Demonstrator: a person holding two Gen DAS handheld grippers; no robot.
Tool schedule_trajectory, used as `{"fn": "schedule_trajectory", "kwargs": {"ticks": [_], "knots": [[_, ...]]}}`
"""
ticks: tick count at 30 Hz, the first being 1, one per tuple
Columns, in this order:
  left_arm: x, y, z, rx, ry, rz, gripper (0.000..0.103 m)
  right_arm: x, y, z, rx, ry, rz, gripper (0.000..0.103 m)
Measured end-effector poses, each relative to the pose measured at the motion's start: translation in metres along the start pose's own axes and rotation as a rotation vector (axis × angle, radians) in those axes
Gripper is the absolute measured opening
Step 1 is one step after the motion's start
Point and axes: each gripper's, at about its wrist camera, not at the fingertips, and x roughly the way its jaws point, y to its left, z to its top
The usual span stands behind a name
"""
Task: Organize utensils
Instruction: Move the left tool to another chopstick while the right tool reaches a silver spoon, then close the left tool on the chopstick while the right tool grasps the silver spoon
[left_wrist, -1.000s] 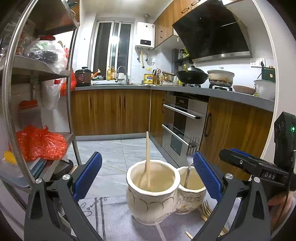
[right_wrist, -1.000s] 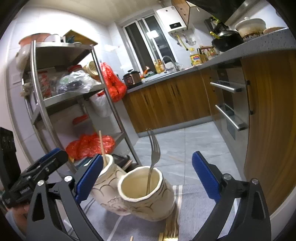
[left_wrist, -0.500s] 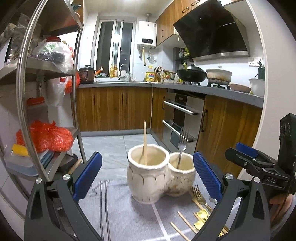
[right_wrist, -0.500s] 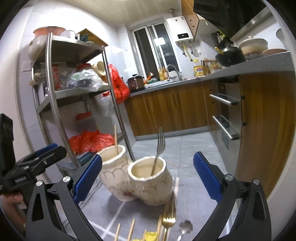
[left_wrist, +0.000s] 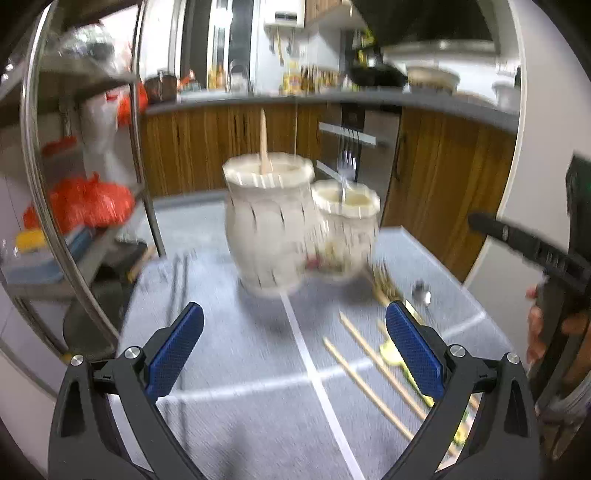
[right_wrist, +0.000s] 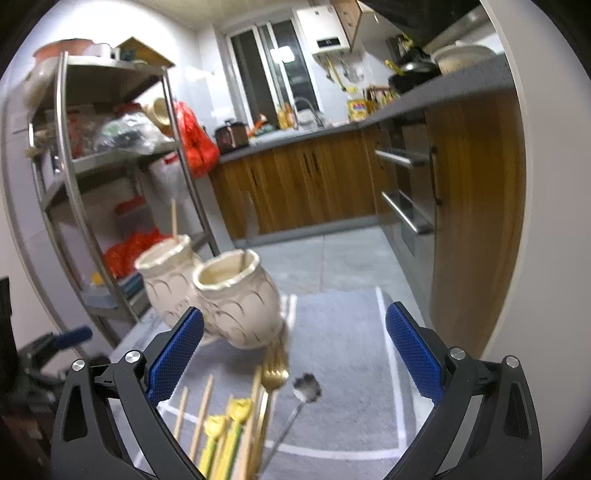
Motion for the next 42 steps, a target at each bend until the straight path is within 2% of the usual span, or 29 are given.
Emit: {"fn": "schedule_trajectory", "kwargs": {"ticks": [3, 14, 19, 20, 22, 23, 25, 27, 29, 31, 34, 36, 39, 42], "knots": [[0.014, -0.013, -0.014, 0.022, 0.074, -0.007, 0.097, 0.007, -0.005, -0.002, 0.003, 0.036, -0.031, 0.098], [0.039, -0.038, -0.033, 0.069, 0.197, -0.003, 0.096, 0.029, -0.009, -0.015, -0.023, 0.179, -0.095, 0.098], [0.04, -0.044, -0.041, 0.084, 0.235, -0.043, 0.082, 0.039, -0.015, -0.02, -0.029, 0.238, -0.103, 0.093], [0.04, -0.045, -0.043, 0.086, 0.24, -0.053, 0.081, 0.042, -0.016, -0.022, -0.031, 0.252, -0.097, 0.09], [0.039, -0.049, -0.046, 0.088, 0.241, -0.065, 0.077, 0.05, -0.017, -0.026, -0.025, 0.289, -0.075, 0.074], [0.038, -0.05, -0.046, 0.09, 0.239, -0.068, 0.075, 0.054, -0.017, -0.028, -0.026, 0.312, -0.065, 0.071], [0.036, -0.052, -0.046, 0.09, 0.239, -0.078, 0.062, 0.061, -0.015, -0.032, -0.028, 0.353, -0.04, 0.06], [0.037, -0.053, -0.045, 0.102, 0.245, -0.076, 0.049, 0.066, -0.014, -0.033, -0.029, 0.381, -0.007, 0.052], [0.037, -0.053, -0.045, 0.123, 0.236, -0.061, 0.043, 0.07, -0.011, -0.033, -0.044, 0.403, -0.001, 0.047], [0.039, -0.051, -0.043, 0.127, 0.238, -0.063, 0.032, 0.074, -0.005, -0.036, -0.065, 0.429, 0.013, 0.038], [0.041, -0.047, -0.04, 0.133, 0.245, -0.067, 0.018, 0.079, 0.0, -0.035, -0.086, 0.452, 0.023, 0.035], [0.043, -0.044, -0.038, 0.137, 0.249, -0.073, 0.015, 0.079, 0.002, -0.035, -0.09, 0.453, 0.024, 0.033], [0.045, -0.043, -0.036, 0.153, 0.248, -0.079, 0.013, 0.083, 0.004, -0.034, -0.091, 0.462, 0.033, 0.015], [0.047, -0.042, -0.035, 0.171, 0.248, -0.082, 0.012, 0.08, 0.006, -0.034, -0.102, 0.451, 0.048, 0.008]]}}
